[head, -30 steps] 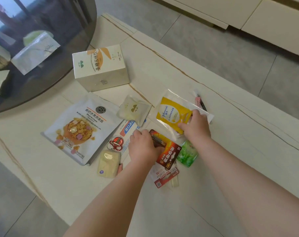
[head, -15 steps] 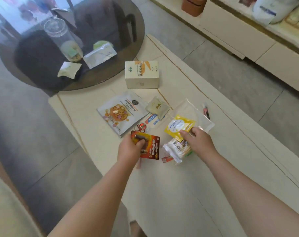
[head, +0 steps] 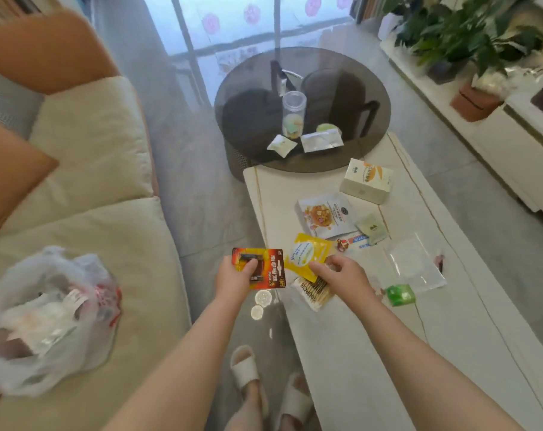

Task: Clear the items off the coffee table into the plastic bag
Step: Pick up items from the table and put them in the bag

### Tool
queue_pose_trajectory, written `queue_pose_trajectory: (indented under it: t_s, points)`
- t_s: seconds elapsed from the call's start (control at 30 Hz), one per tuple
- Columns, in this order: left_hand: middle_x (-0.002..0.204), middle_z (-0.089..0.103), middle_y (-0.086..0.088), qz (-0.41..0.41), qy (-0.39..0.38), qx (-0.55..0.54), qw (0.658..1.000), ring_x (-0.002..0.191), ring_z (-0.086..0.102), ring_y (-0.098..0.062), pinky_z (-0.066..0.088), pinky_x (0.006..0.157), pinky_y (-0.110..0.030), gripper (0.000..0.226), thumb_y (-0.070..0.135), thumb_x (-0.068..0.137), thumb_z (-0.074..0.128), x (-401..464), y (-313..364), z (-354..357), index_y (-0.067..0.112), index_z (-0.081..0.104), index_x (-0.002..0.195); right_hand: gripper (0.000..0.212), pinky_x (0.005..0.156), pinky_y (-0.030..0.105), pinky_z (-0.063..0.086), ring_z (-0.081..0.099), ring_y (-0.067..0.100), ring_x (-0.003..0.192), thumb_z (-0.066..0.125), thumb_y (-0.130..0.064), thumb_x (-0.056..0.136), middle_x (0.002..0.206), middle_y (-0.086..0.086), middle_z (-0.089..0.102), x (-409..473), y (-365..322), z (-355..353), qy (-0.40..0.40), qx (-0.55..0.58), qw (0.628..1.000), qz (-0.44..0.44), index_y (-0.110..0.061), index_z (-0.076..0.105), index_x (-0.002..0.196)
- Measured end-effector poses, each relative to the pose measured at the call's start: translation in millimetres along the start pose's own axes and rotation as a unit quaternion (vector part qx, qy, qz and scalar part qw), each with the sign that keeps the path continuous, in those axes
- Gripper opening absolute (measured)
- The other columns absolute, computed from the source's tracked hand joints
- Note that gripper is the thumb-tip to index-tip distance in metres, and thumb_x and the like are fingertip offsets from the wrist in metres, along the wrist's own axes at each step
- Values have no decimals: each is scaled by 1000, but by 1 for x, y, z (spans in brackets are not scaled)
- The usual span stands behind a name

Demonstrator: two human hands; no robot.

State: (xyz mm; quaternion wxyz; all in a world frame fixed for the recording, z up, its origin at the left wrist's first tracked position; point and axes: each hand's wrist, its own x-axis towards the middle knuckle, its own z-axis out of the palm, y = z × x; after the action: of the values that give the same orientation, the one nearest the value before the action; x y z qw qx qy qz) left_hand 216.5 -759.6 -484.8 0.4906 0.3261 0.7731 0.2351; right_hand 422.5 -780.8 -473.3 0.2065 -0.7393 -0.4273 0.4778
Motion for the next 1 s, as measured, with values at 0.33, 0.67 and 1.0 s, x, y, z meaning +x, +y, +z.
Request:
queue_pose_trajectory:
  t_s: [0.33, 0.67, 1.0]
  points:
    - [109, 65, -6, -91, 159, -116, 976, 98, 64, -29, 54, 90, -46, 24, 24, 89, 63, 7, -76, -214, 18, 57, 112, 29, 78, 41, 54, 68, 22, 84, 73, -37, 76, 89, 6, 71, -42, -138, 185, -166, -81, 982, -50, -12, 64, 88]
    - [115, 62, -14, -185, 253, -177, 933, 102, 61, -31, 50, 85, -35, 29, 19, 94, 56, 26, -160, -367, 6, 53, 119, 22, 58, 24, 42, 55, 13, 67, 65, -33, 85, 80, 0, 61, -77, -220, 367, -259, -164, 949, -81, -13, 59, 91]
    - [100, 63, -10, -238, 295, -217, 900, 87, 58, -28, 44, 73, -31, 9, 14, 92, 50, 56, -199, -424, 11, 57, 98, 24, 53, 22, 34, 51, 19, 77, 57, -23, 87, 88, 5, 60, -74, -264, 468, -270, -253, 922, -111, -7, 56, 105]
